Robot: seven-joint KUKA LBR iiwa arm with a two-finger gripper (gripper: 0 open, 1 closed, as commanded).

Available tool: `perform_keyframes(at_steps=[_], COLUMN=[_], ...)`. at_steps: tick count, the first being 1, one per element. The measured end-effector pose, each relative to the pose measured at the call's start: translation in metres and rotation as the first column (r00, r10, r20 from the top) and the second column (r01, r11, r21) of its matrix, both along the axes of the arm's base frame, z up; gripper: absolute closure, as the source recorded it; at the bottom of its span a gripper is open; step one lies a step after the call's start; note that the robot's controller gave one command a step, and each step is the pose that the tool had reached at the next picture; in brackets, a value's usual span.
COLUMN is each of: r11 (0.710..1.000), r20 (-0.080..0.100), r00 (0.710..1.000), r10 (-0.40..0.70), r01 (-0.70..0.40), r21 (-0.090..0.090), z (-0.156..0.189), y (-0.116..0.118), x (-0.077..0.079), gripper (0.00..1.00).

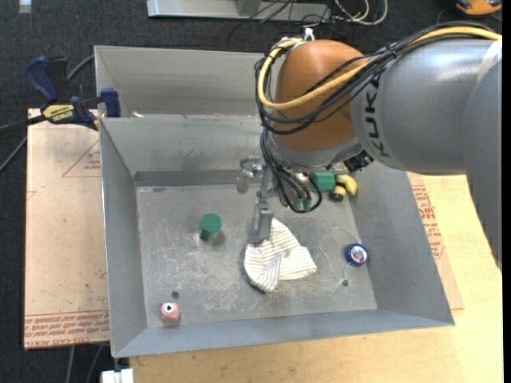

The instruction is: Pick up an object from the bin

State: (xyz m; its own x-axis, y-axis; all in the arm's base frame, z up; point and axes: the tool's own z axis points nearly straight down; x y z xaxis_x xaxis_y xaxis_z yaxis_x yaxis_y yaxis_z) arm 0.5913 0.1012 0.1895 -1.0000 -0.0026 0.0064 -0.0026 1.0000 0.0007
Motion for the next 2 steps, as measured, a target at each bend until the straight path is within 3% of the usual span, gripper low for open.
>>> perform_keyframes(at_steps=[1, 2], r11=[1.000, 0.970], r20=[0.008, 0.005], r00=[1.000, 0.970], r10=[-0.003, 0.244], r01=[0.003, -0.244], r21=[0.001, 0.002], z=[0.005, -0.109], y=[-0.001, -0.082], x=[0.002, -0.021], gripper=[0.00, 0.00])
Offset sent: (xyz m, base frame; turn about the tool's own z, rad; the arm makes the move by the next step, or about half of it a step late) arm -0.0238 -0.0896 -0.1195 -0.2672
